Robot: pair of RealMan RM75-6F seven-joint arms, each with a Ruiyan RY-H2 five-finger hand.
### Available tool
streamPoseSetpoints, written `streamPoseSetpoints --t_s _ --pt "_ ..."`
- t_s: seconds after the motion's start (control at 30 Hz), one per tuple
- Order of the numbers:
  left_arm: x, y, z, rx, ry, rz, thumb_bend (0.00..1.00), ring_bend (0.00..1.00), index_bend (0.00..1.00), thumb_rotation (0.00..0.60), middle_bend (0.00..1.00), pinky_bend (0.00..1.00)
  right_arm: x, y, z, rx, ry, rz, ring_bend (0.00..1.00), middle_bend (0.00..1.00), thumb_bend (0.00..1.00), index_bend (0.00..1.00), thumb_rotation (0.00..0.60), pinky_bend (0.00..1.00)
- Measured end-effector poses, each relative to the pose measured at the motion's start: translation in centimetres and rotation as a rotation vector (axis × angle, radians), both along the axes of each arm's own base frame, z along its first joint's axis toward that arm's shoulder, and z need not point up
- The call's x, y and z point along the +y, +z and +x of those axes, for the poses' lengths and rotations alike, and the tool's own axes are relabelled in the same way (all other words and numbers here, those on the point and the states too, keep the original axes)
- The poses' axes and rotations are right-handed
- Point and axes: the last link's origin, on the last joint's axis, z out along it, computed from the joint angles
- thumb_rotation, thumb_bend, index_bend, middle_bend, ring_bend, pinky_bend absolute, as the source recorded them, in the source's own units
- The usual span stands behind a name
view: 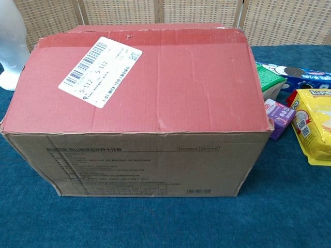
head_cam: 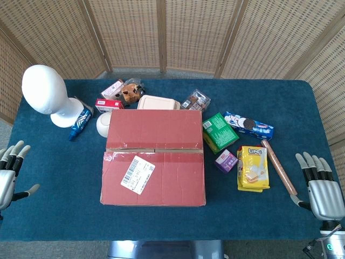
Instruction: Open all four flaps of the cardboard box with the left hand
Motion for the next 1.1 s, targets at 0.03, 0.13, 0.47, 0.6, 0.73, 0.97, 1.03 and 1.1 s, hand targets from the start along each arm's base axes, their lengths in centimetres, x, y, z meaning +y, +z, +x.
streamPoseSetpoints --t_s 0.03,0.13,0.47,0.6,0.73,0.97,1.03,1.1 --pt "0.0 0.0 0.0 -0.001 0.000 0.000 0.09 0.00 0.00 0.600 0.00 0.00 0.0 0.0 0.0 0.000 -0.001 0.001 0.00 0.00 0.00 0.00 0.600 0.00" --pt "0.0 0.1 0.0 -0.004 -0.003 -0.001 0.09 0.00 0.00 0.600 0.00 0.00 0.1 0.0 -0.1 -0.002 -0.005 0.006 0.00 0.00 0.00 0.00 0.600 0.00" --pt "1.7 0.1 1.9 -0.089 -0.111 -0.032 0.09 0.00 0.00 0.600 0.00 0.00 0.2 0.6 0.2 -0.033 0.002 0.000 0.00 0.00 0.00 0.00 0.600 0.00" --pt "3.8 0.3 3.4 -0.157 -0.178 -0.064 0.09 0.00 0.00 0.600 0.00 0.00 0.3 0.6 0.3 -0.038 0.001 0.004 0.00 0.00 0.00 0.00 0.600 0.00" --pt "6.7 0.3 5.5 -0.203 -0.259 -0.109 0.09 0.00 0.00 0.600 0.00 0.00 0.3 0.6 0.3 -0.040 -0.001 0.007 0.00 0.00 0.00 0.00 0.600 0.00" --pt "10.1 -1.0 8.4 -0.216 -0.347 -0.163 0.09 0.00 0.00 0.600 0.00 0.00 0.3 0.6 0.3 -0.045 -0.006 0.013 0.00 0.00 0.00 0.00 0.600 0.00" --pt "10.9 -1.6 9.2 -0.209 -0.362 -0.181 0.09 0.00 0.00 0.600 0.00 0.00 0.3 0.7 0.3 -0.046 -0.007 0.011 0.00 0.00 0.00 0.00 0.600 0.00" --pt "11.4 -2.2 9.8 -0.194 -0.372 -0.194 0.09 0.00 0.00 0.600 0.00 0.00 0.3 0.7 0.3 -0.049 -0.008 0.010 0.00 0.00 0.00 0.00 0.600 0.00"
